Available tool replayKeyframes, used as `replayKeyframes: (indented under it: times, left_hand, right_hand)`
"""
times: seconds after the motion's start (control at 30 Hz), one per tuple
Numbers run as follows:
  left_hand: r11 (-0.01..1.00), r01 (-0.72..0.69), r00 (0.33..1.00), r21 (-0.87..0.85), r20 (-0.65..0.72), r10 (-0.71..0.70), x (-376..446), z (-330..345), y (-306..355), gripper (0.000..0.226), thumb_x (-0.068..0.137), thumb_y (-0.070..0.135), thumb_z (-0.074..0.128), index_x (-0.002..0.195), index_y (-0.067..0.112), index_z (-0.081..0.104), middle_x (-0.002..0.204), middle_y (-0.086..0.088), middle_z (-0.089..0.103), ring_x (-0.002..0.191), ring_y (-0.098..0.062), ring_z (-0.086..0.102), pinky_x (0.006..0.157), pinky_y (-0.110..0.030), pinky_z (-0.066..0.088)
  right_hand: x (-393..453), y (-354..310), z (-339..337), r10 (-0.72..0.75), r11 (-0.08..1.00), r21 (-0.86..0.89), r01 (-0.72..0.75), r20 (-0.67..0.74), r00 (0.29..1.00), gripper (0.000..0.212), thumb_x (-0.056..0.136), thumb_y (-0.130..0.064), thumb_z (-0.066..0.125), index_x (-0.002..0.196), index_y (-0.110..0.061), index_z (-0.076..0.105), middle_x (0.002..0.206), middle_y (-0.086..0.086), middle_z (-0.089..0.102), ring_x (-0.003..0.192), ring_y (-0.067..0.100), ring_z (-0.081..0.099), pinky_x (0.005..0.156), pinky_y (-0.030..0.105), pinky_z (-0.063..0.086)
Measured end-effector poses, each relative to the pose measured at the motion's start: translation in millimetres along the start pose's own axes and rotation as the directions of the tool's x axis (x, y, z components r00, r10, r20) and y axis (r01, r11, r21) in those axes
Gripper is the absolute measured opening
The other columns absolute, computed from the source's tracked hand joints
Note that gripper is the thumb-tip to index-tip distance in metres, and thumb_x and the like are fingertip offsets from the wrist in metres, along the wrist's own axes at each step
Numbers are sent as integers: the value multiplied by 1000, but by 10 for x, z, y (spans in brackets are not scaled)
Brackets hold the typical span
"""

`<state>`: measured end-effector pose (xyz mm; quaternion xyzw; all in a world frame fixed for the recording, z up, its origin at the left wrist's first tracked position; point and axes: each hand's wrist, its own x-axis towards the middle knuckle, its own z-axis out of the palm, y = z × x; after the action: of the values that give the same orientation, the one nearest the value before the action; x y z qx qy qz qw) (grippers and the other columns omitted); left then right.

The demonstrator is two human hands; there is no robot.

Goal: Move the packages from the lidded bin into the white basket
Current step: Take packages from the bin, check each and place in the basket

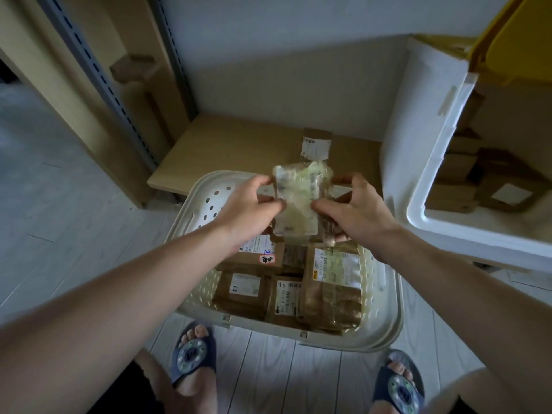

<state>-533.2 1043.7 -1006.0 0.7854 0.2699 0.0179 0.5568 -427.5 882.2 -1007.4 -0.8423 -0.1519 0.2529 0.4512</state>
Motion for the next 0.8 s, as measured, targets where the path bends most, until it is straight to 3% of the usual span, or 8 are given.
replayKeyframes:
  times: [0.13,0.2,0.27,0.37,0.5,0.63,0.7,0.8]
  left_hand:
    - [988,71,988,139,130,-89,65,89,-90,39,104,28,55,141,19,51,114,9,65,102,-16,64,83,-27,51]
    - [981,99,979,165,159,-126,84,125,-140,19,107,36,46,112,23,58,100,9,60,84,-7,59,78,-24,47]
    - [975,124,966,186,203,-162,99,164,-160,21,109,43,38,104,25,50,99,2,48,71,-1,41,66,-17,36]
    - [973,115,967,203,202,-156,173,177,-173,28,108,45,37,118,24,53,106,1,46,76,-3,45,67,-20,37]
    - [959,101,988,263,88,-128,252,80,-197,53,104,36,49,153,21,35,140,-2,52,115,-22,58,91,-37,46]
    - [922,98,991,374,49,-125,293,-90,-273,62,97,20,57,155,22,35,146,-1,45,86,-11,61,75,-29,53]
    - [895,86,986,439,90,-139,317,-165,-334,60,96,15,58,153,21,40,150,-3,47,100,-17,63,76,-31,51]
    - [861,62,962,505,199,-186,297,-226,-445,41,99,17,59,140,18,54,136,-2,58,114,-20,57,86,-31,48]
  right_hand:
    - [71,148,150,68,981,-181,-67,-4,998,69,87,-41,74,139,-24,33,93,-4,54,74,17,64,48,28,54]
    - [110,215,241,91,965,-246,-86,6,996,70,89,-42,72,142,-23,30,89,-4,51,71,16,62,46,23,48]
    - [148,263,321,83,951,-300,-74,17,996,72,88,-44,71,142,-22,29,88,-3,52,73,19,62,54,26,50]
    - [204,262,400,86,942,-325,-77,13,996,72,87,-47,69,141,-23,28,90,1,58,79,26,66,61,31,52]
    - [257,204,476,41,962,-271,-16,85,996,66,92,-41,64,145,-25,30,92,-4,58,75,16,63,57,27,47]
    - [265,170,580,-26,957,-274,93,239,971,63,94,-33,62,151,-32,35,112,-5,58,82,9,61,63,26,52]
    - [265,181,655,-13,958,-266,104,323,946,60,96,-33,61,151,-33,39,118,-3,58,97,16,60,82,33,55]
    - [242,266,821,46,968,-238,79,478,877,55,98,-35,60,149,-36,38,124,2,61,101,23,65,84,46,61]
